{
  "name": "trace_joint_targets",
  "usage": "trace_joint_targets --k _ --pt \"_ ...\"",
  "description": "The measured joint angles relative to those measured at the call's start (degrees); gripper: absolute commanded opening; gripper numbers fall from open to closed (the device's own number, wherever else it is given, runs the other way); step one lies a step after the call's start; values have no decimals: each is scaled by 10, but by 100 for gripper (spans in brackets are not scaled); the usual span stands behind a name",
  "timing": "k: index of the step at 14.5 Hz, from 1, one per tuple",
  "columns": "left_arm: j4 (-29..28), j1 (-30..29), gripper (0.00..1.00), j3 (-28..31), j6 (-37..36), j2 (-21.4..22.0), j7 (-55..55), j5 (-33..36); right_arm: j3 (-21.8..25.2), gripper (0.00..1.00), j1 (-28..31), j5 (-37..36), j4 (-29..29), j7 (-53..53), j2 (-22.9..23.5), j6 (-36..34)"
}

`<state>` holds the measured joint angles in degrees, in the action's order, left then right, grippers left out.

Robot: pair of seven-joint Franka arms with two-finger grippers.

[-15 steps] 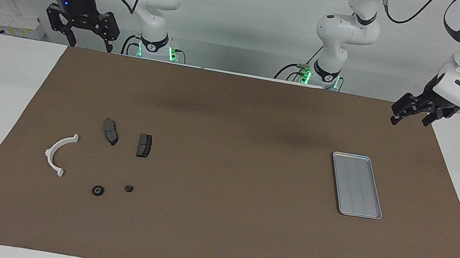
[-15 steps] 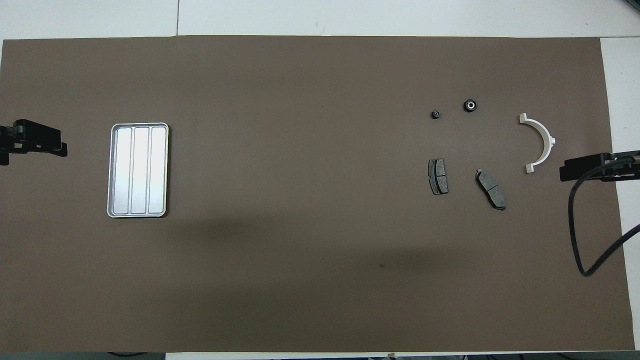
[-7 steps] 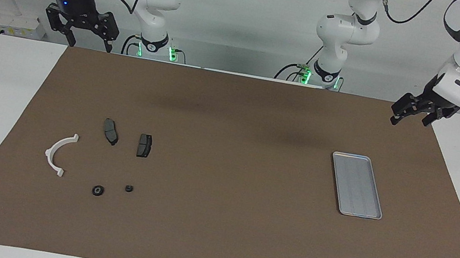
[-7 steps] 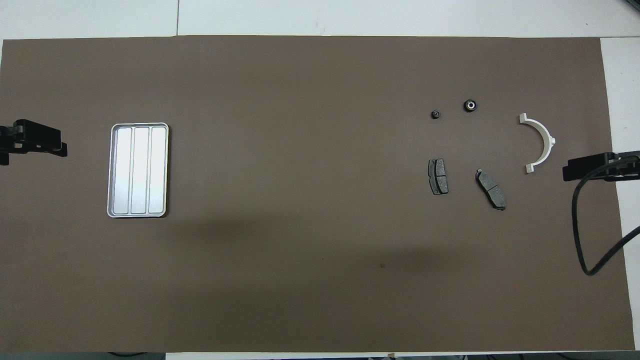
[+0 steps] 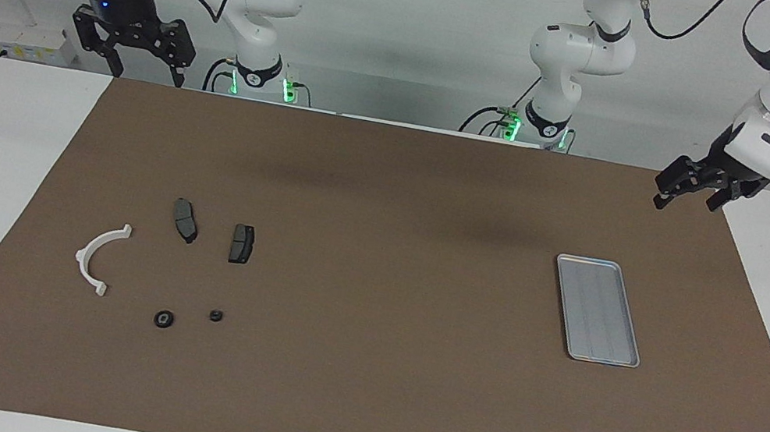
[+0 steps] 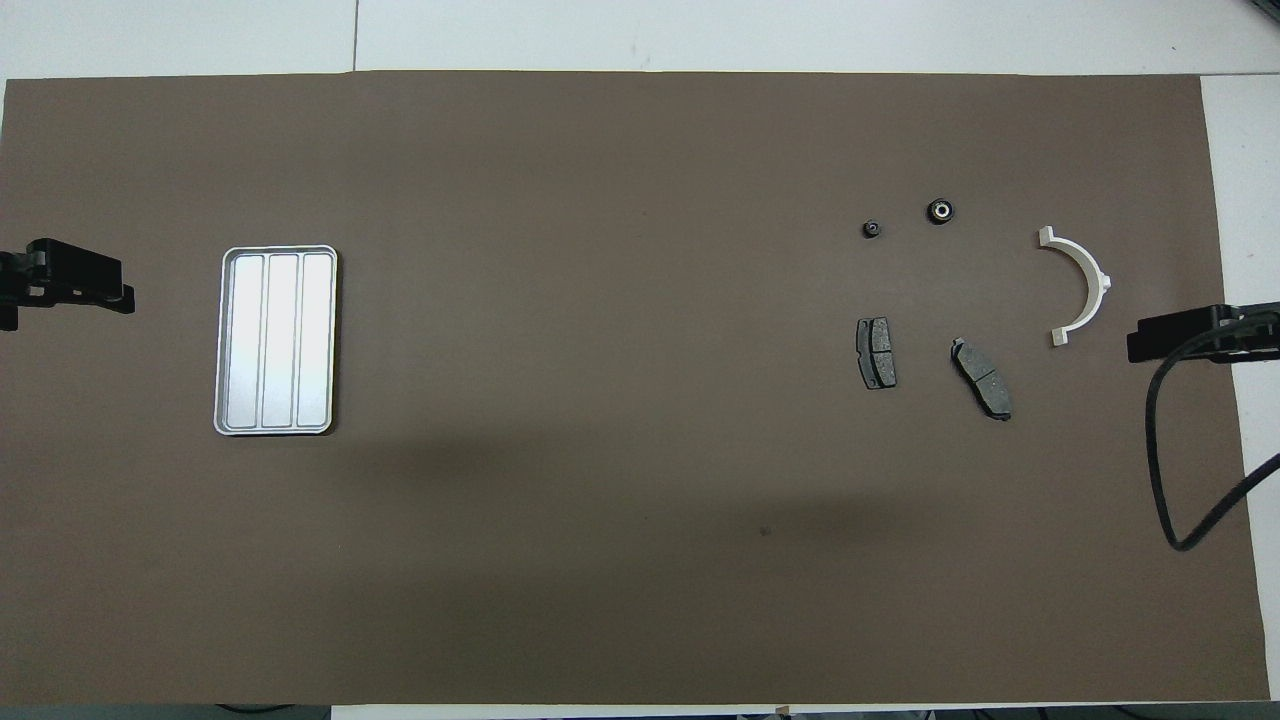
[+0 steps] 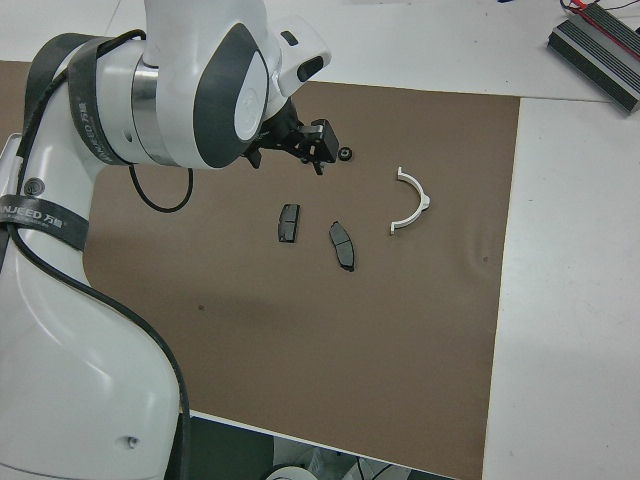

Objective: Pick bearing gear from pile to tray

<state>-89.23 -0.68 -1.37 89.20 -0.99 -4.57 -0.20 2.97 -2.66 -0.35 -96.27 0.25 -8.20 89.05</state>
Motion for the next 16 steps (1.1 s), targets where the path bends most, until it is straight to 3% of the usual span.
trace_joint_targets --k 7,12,16 --pt "0 0 100 0 0 0 0 0 -7 100 -5 0 -15 -5 0 14" --pt "0 0 100 0 0 0 0 0 -7 100 -7 0 -88 -5 18 109" --pt "0 0 100 0 0 0 0 0 -7 100 -23 0 -119 23 90 216"
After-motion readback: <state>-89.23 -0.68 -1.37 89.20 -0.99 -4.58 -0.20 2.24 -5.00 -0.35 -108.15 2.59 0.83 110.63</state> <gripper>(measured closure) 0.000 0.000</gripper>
